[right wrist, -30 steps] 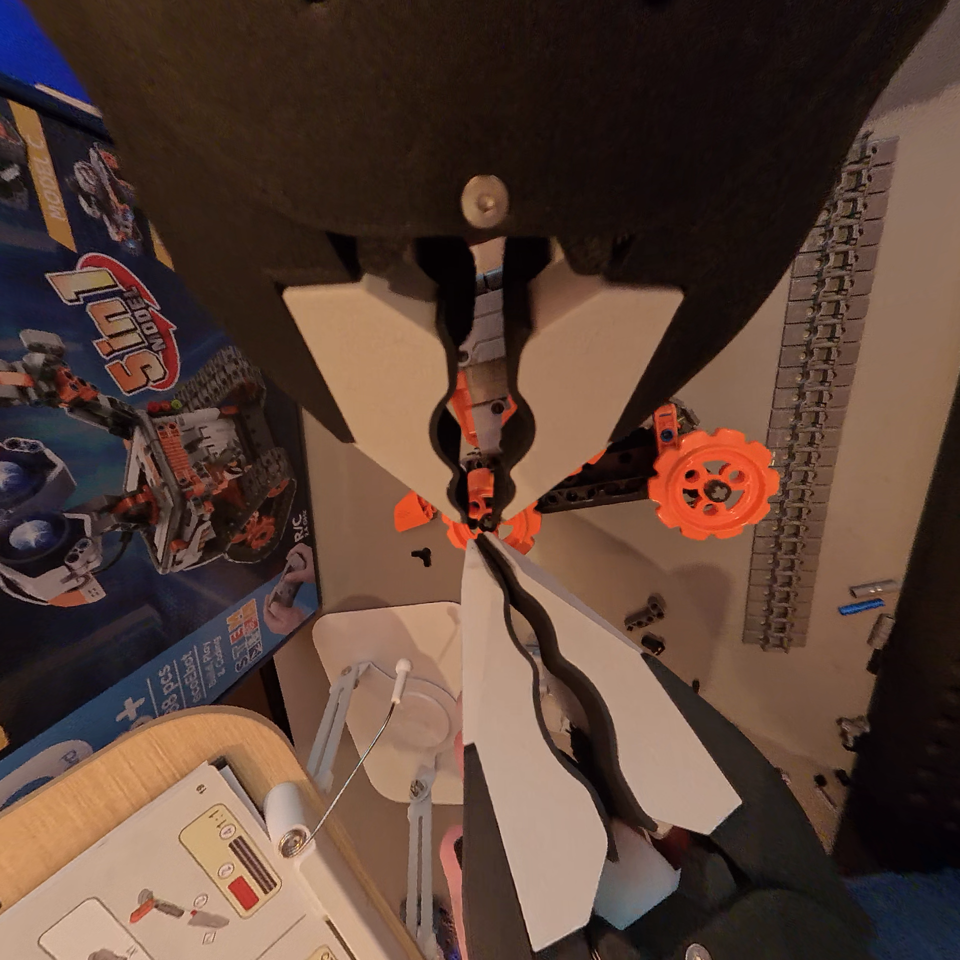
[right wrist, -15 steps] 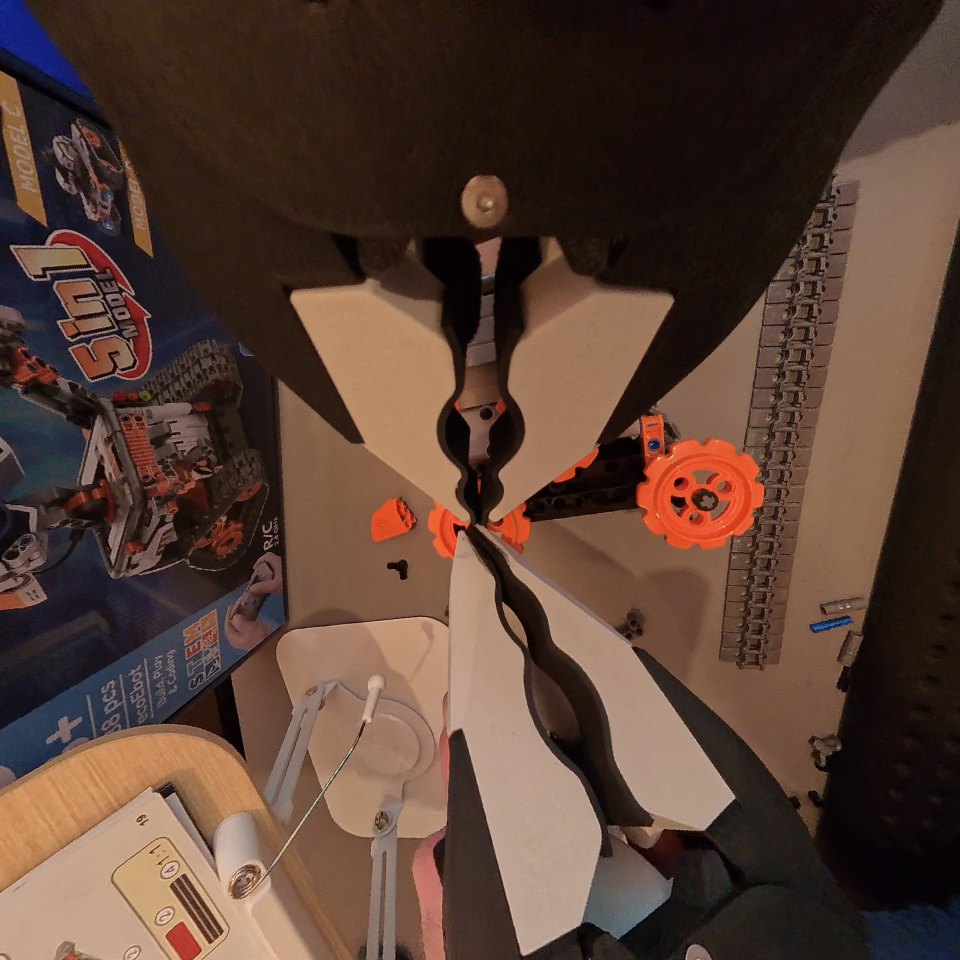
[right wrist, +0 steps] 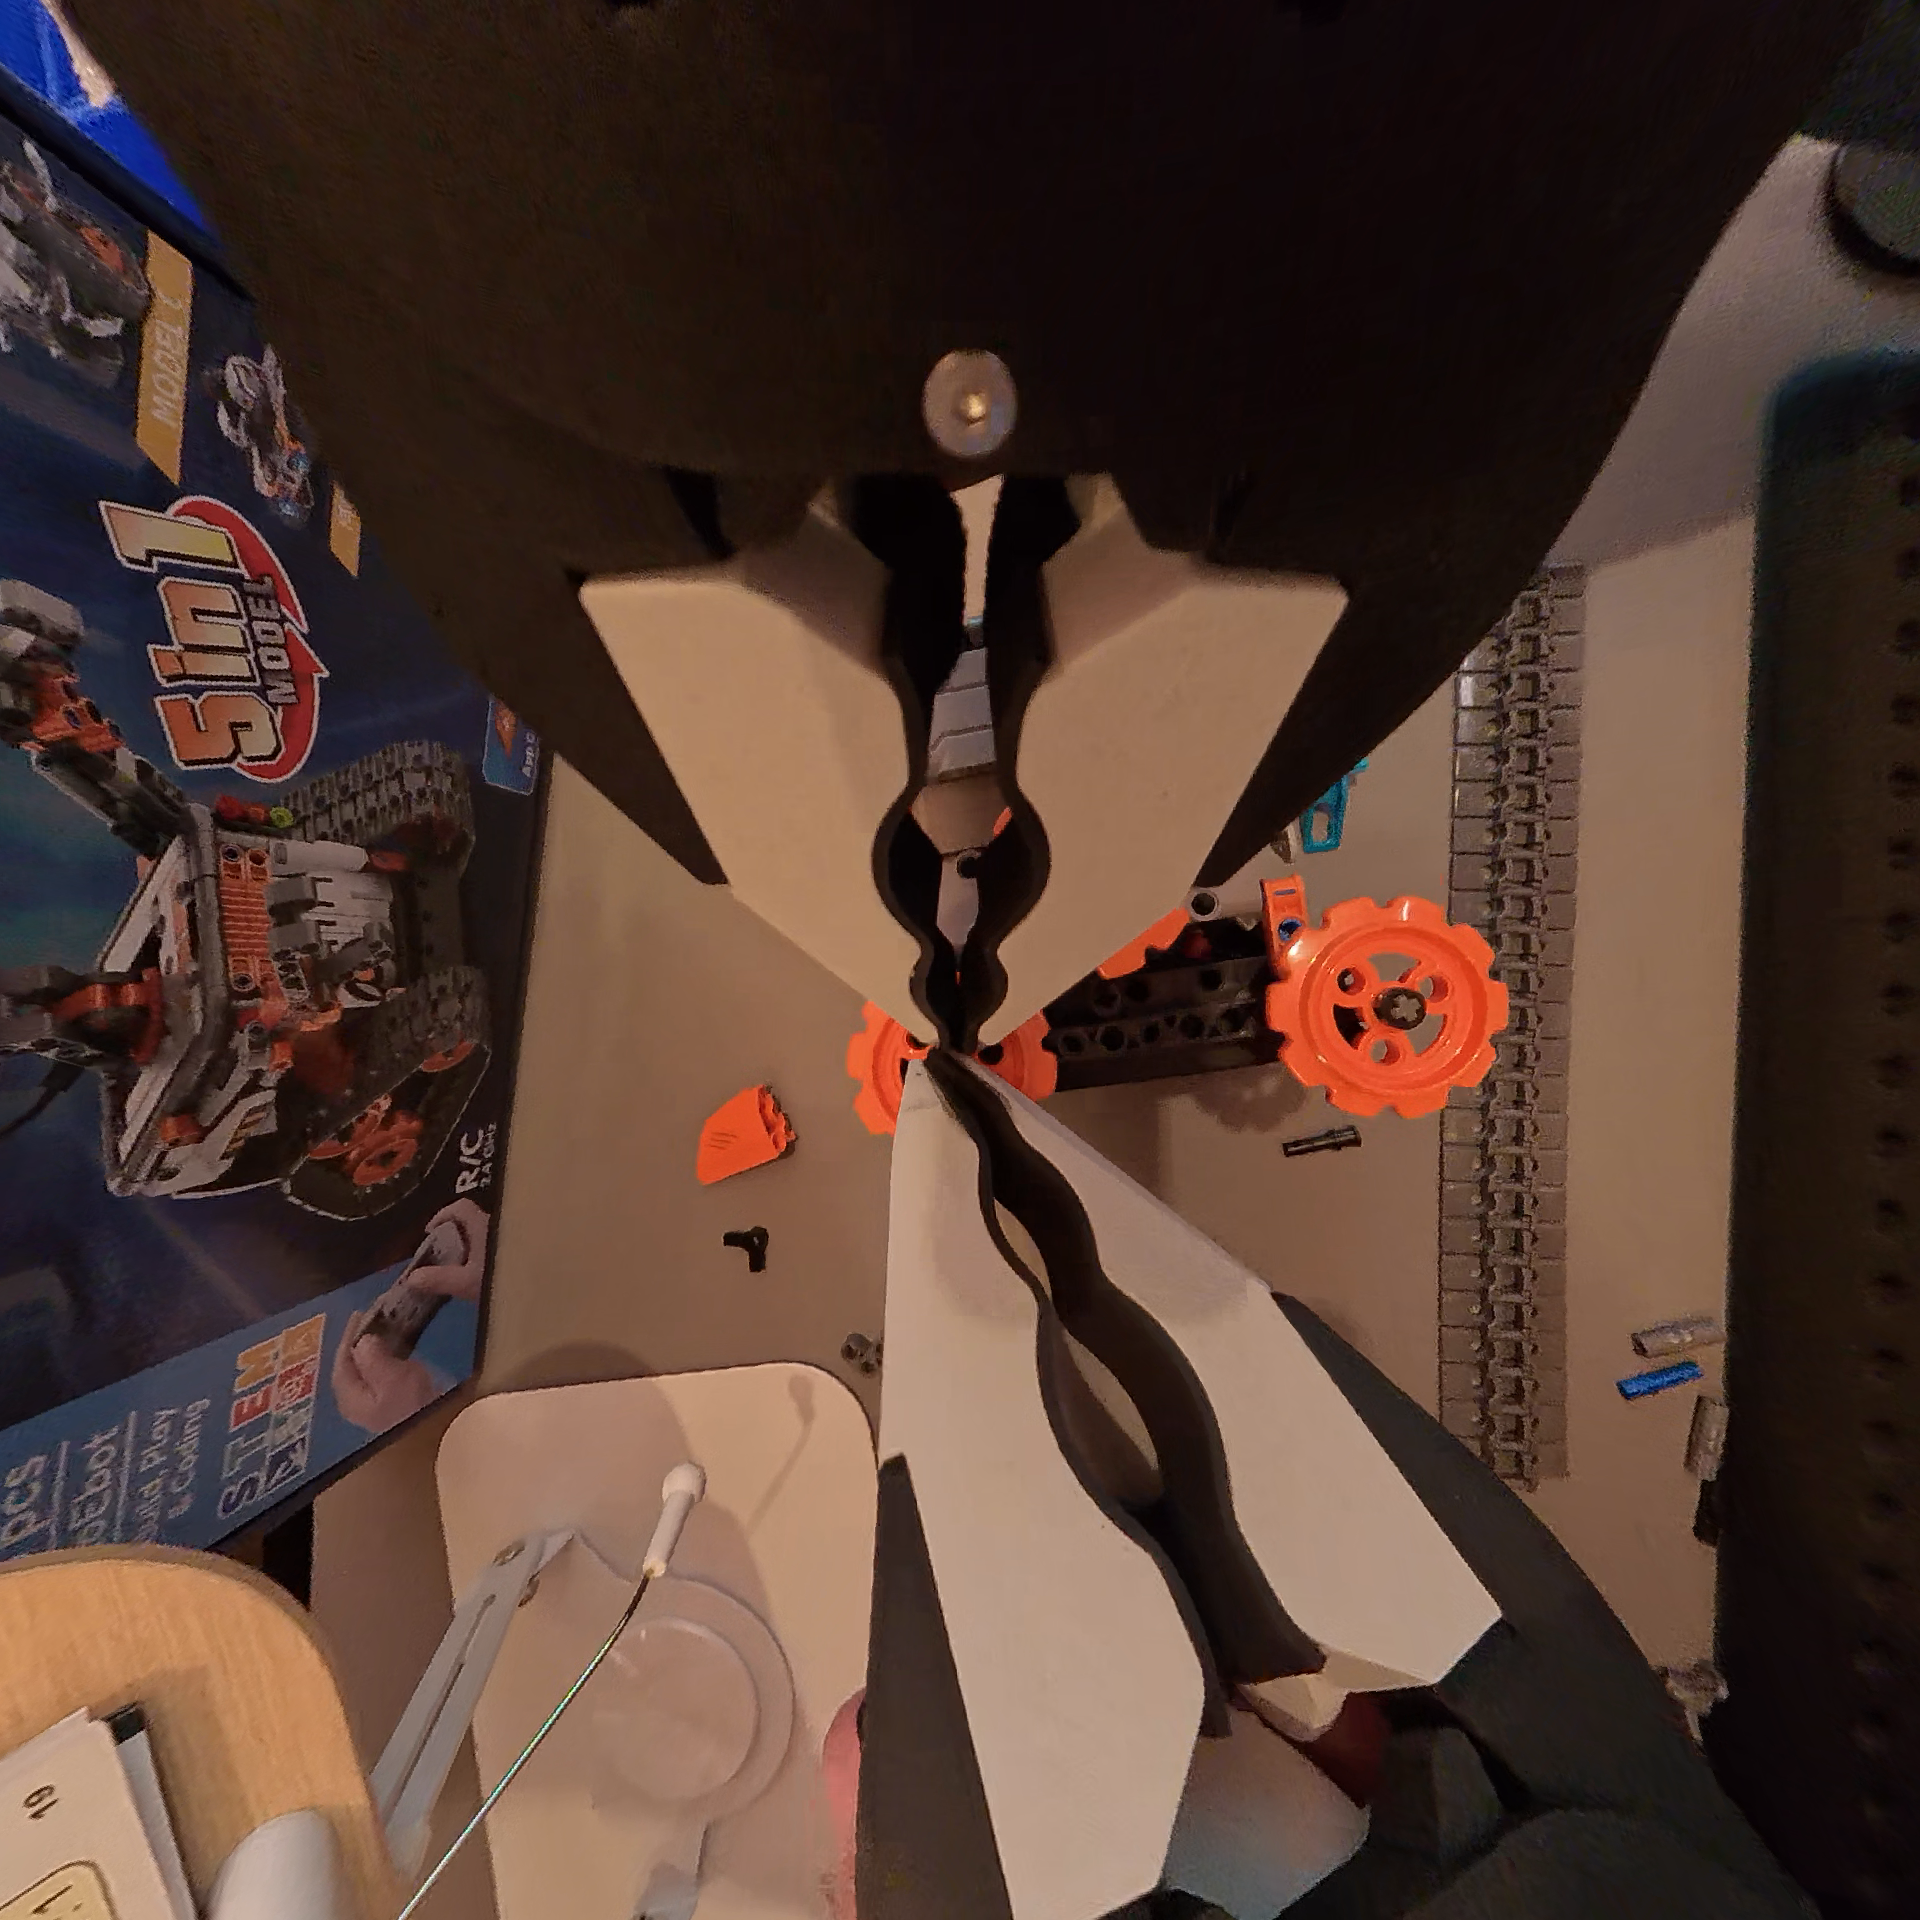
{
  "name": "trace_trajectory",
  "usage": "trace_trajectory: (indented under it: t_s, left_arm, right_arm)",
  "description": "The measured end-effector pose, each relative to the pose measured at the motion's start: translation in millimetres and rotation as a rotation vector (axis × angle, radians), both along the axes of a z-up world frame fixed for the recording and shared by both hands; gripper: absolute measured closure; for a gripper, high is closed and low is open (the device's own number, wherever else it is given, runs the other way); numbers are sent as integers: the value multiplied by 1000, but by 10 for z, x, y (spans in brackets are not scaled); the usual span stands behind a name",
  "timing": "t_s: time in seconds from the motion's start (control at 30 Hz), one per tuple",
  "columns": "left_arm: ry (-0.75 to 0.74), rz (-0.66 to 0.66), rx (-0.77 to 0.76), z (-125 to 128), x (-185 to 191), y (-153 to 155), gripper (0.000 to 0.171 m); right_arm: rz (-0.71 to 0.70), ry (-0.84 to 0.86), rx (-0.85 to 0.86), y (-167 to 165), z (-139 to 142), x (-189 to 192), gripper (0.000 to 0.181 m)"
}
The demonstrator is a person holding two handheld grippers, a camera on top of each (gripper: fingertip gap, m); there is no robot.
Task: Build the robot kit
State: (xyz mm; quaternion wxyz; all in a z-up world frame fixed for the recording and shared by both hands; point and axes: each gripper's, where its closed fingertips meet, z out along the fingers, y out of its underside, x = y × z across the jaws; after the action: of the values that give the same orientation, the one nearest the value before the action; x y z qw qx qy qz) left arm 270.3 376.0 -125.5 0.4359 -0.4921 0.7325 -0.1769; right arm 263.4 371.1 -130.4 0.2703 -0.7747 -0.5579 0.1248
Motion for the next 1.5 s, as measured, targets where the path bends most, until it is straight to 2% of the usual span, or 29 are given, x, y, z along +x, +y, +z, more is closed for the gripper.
trace_trajectory:
  t_s: [0.3, 0.43, 0.5, 0.53, 0.6, 0.7, 0.77, 0.9, 0.97, 1.07, 1.13, 1.23, 1.3, 1.5]
  left_arm:
    - [-137, 31, -84, -18, -1, 10, 170]
    - [-119, 37, -32, 17, 3, 10, 171]
    - [-107, 20, -2, 44, 2, -9, 171]
    - [-126, 19, 8, 88, -1, -15, 171]
    - [-142, 42, -14, 181, -70, 16, 157]
    - [-148, 62, 35, 306, -273, 15, 153]
    - [-136, 92, 85, 341, -453, 0, 151]
    - [-66, 162, 123, 229, -928, -1, 146]
    - [-51, 220, 132, 165, -1199, 71, 144]
    - [-31, 263, 84, -1, -1519, 95, 141]
    - [-35, 276, 43, -99, -1641, 57, 138]
    - [-51, 271, 12, -196, -1655, 1, 136]
    - [-48, 245, -5, -264, -1563, -40, 137]
    - [-47, 181, -22, -364, -1209, -65, 136]
  right_arm:
    - [-13, -96, -59, 4, -11, -4, 181]
    - [-21, -103, 1, 11, 7, -10, 181]
    - [-33, -70, 52, 0, 34, -9, 181]
    - [-50, -43, 95, 17, 75, 15, 176]
    - [-85, 55, 156, -6, 219, 68, 165]
    - [-120, 157, 225, -169, 417, 207, 163]
    - [-143, 178, 258, -321, 454, 313, 159]
    - [-155, 179, 262, -732, 328, 315, 150]
    - [-192, 113, 282, -880, 183, 332, 140]
    - [-325, 97, 312, -883, 34, 456, 125]
    - [-398, 131, 267, -831, -125, 505, 119]
    - [-439, 116, 300, -707, -316, 556, 111]
    - [-467, 99, 366, -601, -298, 649, 137]
    - [-428, 59, 428, -330, -333, 747, 140]
